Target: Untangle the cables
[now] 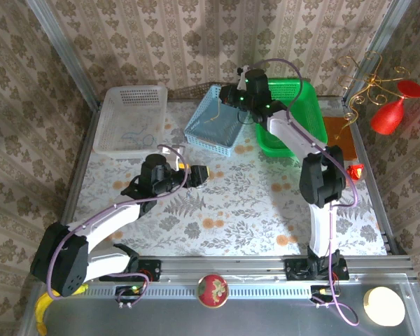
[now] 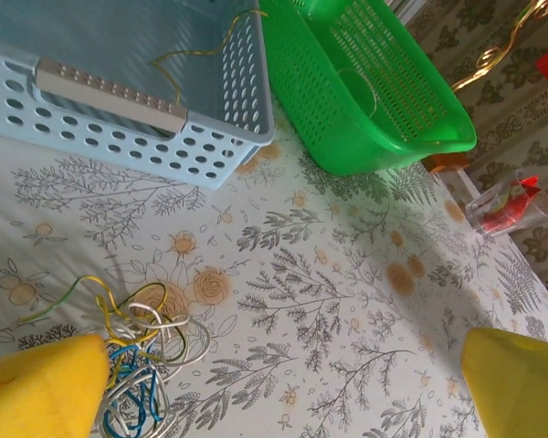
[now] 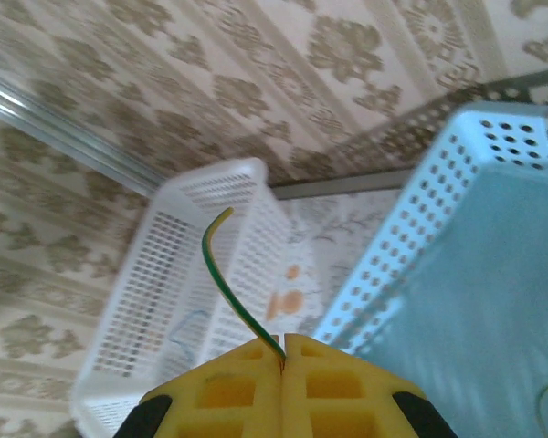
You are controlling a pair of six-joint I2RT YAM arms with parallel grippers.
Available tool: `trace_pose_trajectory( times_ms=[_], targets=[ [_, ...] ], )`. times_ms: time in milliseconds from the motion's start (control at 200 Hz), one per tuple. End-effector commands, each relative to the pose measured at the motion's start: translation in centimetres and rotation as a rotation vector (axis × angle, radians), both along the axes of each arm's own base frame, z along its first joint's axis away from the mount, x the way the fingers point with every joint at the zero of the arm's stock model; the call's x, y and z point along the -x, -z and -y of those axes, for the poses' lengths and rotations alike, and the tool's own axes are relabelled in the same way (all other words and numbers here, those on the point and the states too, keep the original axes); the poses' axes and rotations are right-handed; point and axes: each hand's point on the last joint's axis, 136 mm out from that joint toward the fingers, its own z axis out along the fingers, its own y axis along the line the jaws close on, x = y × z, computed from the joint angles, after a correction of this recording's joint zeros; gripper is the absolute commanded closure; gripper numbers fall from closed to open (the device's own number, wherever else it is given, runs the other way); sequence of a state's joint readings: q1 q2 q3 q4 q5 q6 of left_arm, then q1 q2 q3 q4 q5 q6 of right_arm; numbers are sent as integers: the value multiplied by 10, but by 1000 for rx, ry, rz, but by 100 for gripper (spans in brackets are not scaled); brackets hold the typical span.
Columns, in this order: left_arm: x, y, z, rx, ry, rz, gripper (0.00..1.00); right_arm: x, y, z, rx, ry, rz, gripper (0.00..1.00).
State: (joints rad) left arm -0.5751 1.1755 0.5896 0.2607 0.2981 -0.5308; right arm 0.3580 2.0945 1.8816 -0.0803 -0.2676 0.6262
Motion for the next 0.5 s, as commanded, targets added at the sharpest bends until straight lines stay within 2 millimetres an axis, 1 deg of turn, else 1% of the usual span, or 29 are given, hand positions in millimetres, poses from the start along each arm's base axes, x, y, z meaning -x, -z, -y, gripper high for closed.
trace_pose_trajectory(
  times_ms=[0,35,65,95,130,170,200,260,285,405,470,485,495],
  targets=[
    [-4,-1,-8,-39,-40,-47,0,-14,17,4,87,23,5,100],
    [-6,-2,-9,-40,-46,-53,0,-17,29,2,104,22,-11,100],
    [-8,-4,-9,-37,-51,-58,0,-19,38,2,117,21,-24,97],
    [-9,-5,-9,-36,-56,-63,0,-20,46,2,128,20,-40,91],
    [-11,-5,-10,-33,-61,-69,0,-21,55,1,143,15,-54,81],
    [-14,-5,-11,-30,-68,-75,0,-22,59,0,156,1,-60,68],
    [-16,-6,-12,-28,-74,-81,0,-21,60,-1,166,-11,-64,62],
    [-19,-6,-15,-27,-87,-90,0,-18,54,-2,177,-33,-61,54],
    [-20,-6,-16,-27,-93,-94,0,-17,48,-3,177,-40,-54,53],
    [-25,-7,-25,-21,-127,-107,0,-2,16,-5,165,-73,-23,51],
    [-26,-9,-28,-11,-139,-111,0,13,-1,-9,153,-100,-4,51],
    [-26,-9,-29,-11,-140,-113,0,16,0,-11,153,-108,-5,51],
    [-27,-9,-30,-10,-142,-114,0,20,-4,-12,151,-113,0,51]
  ],
)
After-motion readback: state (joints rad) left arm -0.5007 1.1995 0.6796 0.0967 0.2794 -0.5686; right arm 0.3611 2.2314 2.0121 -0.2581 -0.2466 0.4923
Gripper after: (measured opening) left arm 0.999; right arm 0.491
